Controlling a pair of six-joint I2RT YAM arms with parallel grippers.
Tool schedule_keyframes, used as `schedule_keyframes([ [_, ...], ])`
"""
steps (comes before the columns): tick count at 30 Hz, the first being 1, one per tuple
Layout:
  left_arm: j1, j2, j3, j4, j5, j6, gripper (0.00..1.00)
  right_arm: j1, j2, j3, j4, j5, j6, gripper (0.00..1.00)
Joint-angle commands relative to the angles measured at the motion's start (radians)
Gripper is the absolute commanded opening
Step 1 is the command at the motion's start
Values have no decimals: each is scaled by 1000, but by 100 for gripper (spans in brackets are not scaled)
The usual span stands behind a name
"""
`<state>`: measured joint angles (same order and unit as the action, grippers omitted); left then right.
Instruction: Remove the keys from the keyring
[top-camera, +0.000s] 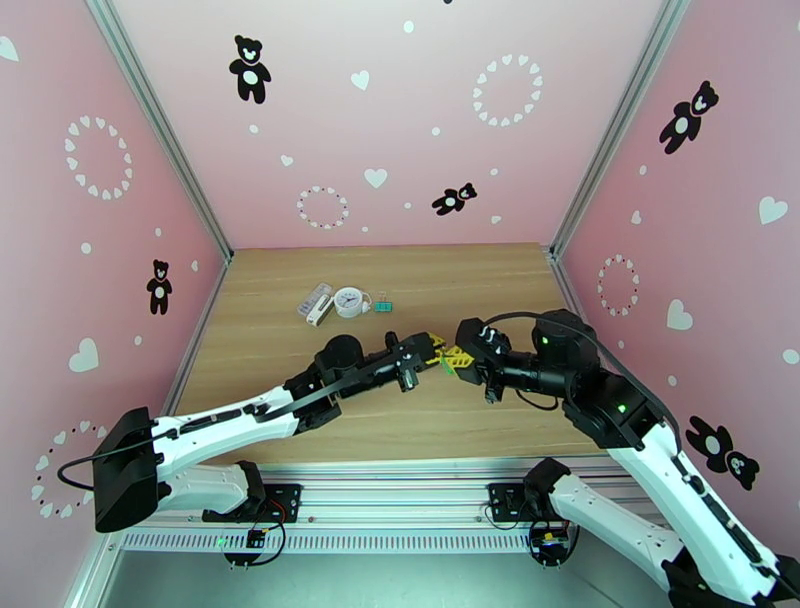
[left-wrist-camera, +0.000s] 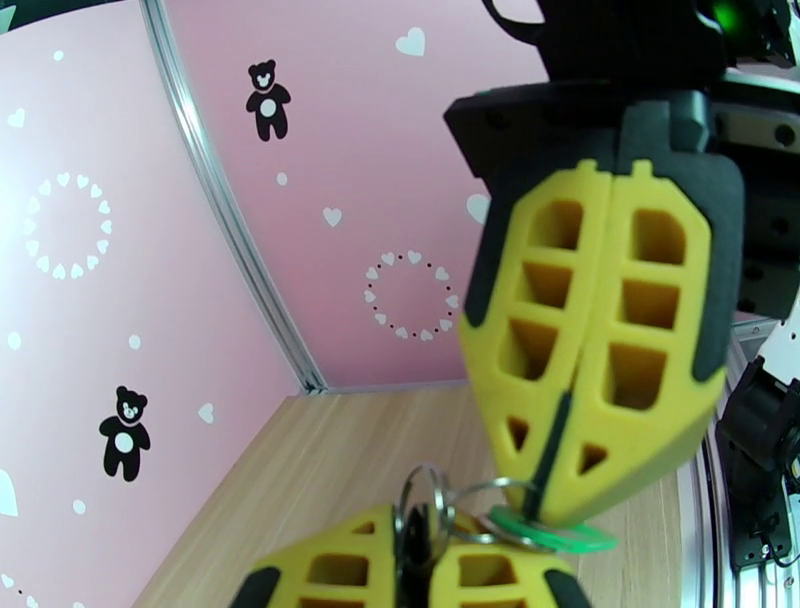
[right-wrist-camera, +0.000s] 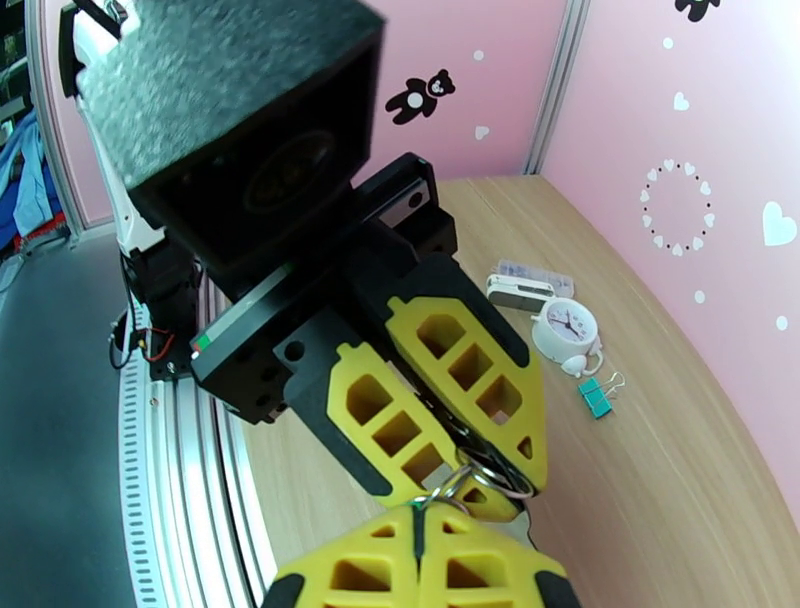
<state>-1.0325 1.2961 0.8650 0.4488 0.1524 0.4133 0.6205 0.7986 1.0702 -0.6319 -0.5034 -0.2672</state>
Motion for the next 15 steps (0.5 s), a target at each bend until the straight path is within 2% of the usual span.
schedule_keyframes([
  [1,7,8,69,-4,-76,-31,0,43,17,19,-63,70,-40,0],
  [6,7,3,65,-1,-80,-21,0,45,30,24,-35,120,-6,2],
  [8,6,3,67,-3,-78,-16,0,45,35,32,-41,114,-1,13],
  [10,7,3,66,-2,-75,-16,0,45,35,40,-42,128,9,28],
  [15,6,5,69,0,-79,-14,0,45,30,52,-43,158,15,35],
])
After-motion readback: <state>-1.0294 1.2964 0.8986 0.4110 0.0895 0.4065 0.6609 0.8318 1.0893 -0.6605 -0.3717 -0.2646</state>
